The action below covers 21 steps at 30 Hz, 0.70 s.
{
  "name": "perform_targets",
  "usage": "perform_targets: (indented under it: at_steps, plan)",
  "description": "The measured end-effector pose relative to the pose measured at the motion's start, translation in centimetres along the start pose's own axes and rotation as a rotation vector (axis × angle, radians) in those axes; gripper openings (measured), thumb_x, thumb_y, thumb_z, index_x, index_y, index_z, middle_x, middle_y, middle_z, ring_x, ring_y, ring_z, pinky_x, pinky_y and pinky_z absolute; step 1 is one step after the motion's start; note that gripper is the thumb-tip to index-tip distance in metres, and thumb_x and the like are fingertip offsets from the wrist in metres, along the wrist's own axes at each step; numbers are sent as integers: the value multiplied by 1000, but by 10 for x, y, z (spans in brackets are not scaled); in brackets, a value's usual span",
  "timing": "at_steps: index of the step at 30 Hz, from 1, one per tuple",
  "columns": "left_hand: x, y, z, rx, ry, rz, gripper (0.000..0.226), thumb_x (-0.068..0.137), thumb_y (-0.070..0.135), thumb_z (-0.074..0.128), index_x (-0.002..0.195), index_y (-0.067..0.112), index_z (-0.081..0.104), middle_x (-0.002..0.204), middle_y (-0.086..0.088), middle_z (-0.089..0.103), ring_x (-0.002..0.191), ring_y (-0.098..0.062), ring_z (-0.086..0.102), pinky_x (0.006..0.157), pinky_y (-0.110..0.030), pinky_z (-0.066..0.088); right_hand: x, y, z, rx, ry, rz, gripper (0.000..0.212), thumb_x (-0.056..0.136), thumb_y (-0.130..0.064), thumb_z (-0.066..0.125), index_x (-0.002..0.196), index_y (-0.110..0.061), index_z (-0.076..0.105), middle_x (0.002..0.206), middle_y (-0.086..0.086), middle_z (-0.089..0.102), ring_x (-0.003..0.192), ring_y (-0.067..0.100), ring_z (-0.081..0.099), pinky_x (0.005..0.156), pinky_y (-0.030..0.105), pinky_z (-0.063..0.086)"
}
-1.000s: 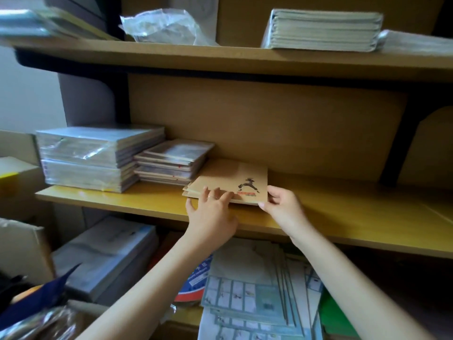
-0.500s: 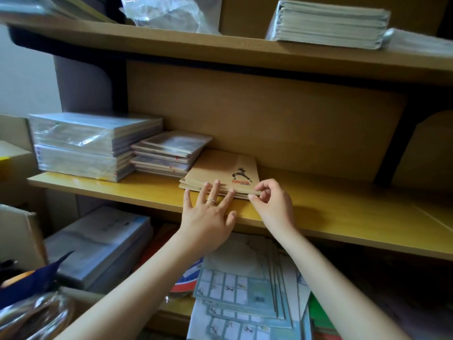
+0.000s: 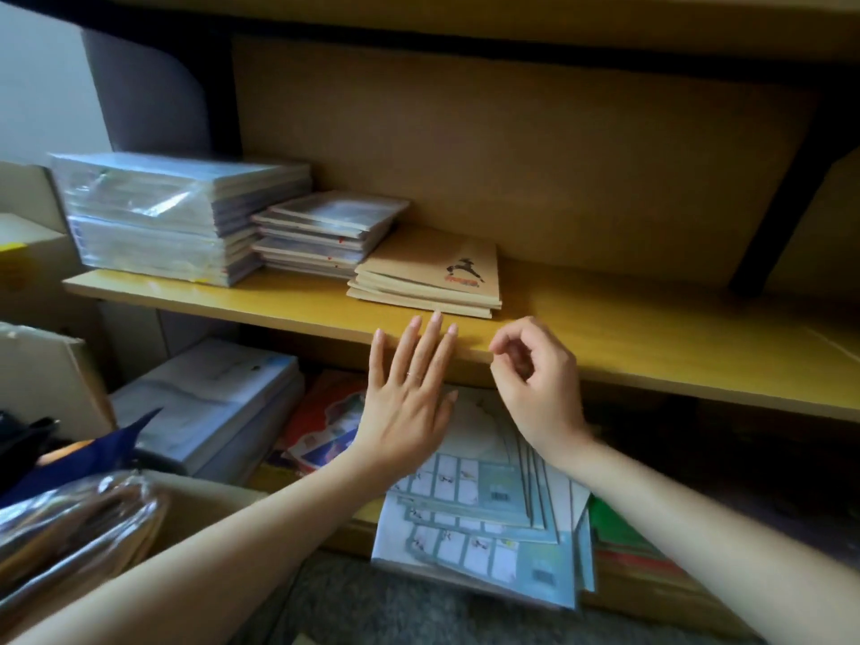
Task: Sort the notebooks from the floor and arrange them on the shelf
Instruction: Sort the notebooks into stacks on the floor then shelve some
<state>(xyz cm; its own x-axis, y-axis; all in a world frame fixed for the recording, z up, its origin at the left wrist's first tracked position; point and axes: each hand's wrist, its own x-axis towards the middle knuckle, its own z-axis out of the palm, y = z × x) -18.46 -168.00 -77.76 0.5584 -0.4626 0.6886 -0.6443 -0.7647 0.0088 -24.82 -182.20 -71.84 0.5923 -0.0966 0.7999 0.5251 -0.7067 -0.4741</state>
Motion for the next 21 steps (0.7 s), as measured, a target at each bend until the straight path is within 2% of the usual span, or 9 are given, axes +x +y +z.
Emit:
perform_targets:
  at_steps: [3, 7, 9, 11, 14, 16, 18, 20, 21]
  plan:
    - [-40, 7, 23, -59, -76, 63, 70, 90, 40, 34, 151, 17, 9, 158, -9, -5, 146, -26, -1, 113, -51, 1, -50, -5, -4, 51, -193, -76, 9, 79, -3, 53, 76, -10, 55, 75, -7, 49, 67, 5, 48, 61, 17, 39]
    - [-120, 26, 44, 26, -538, 218, 62, 92, 45, 26, 146, 16, 22, 156, -15, 15, 145, -29, 9, 110, -54, 6, -144, 3, -5, 92, -473, 94, 15, 74, -6, 51, 75, -22, 53, 74, -17, 46, 65, 5, 50, 61, 23, 41]
    - [-163, 31, 54, 22, -878, 124, 68, 91, 54, 24, 148, 16, 22, 158, -14, 7, 146, -31, 7, 112, -58, 5, -192, 14, -6, 52, -617, 240, 23, 72, -6, 52, 77, -28, 53, 75, -14, 49, 66, 4, 50, 62, 24, 42]
    - [-197, 38, 52, -56, -993, -12, 91, 73, 72, 29, 142, 12, 38, 154, -15, 23, 140, -33, 29, 108, -64, 21, -235, 25, -8, 25, -758, 441, 27, 74, -3, 54, 82, -29, 53, 82, -10, 52, 71, 7, 52, 66, 25, 43]
    - [-234, 40, 45, -156, -1337, -62, 101, 69, 64, 60, 149, 18, 19, 155, -7, 17, 142, -25, 21, 113, -50, 19, -283, 34, -11, -14, -829, 897, 29, 78, -2, 60, 93, -24, 50, 95, 1, 54, 89, 18, 56, 72, 19, 40]
    - [-245, 33, 43, -119, -1235, 47, 110, 59, 57, 77, 147, 20, 22, 151, -3, 28, 137, -22, 30, 110, -43, 26, -302, 39, -15, -170, -873, 1100, 37, 78, -11, 67, 110, -17, 50, 111, 7, 52, 104, 23, 54, 82, 24, 42]
    - [-246, 27, 46, 11, -1160, 194, 129, 33, 75, 75, 141, 17, 33, 137, -3, 48, 121, -21, 51, 101, -35, 38, -313, 35, -20, -335, -1007, 1182, 63, 74, -26, 73, 127, -17, 40, 125, 8, 42, 116, 24, 45, 87, 28, 40]
    - [-242, 22, 50, 70, -1227, 294, 136, 36, 66, 81, 145, 13, 21, 138, -9, 40, 124, -25, 45, 103, -39, 30, -320, 28, -26, -403, -1091, 1200, 86, 68, -36, 78, 137, -21, 29, 132, 8, 31, 124, 26, 36, 92, 30, 38]
    - [-238, 22, 51, 89, -1286, 241, 133, 44, 55, 85, 146, 13, 12, 141, -9, 32, 129, -27, 37, 106, -43, 24, -323, 25, -29, -430, -1100, 1195, 95, 64, -39, 81, 139, -23, 25, 134, 7, 27, 127, 28, 33, 96, 33, 37]
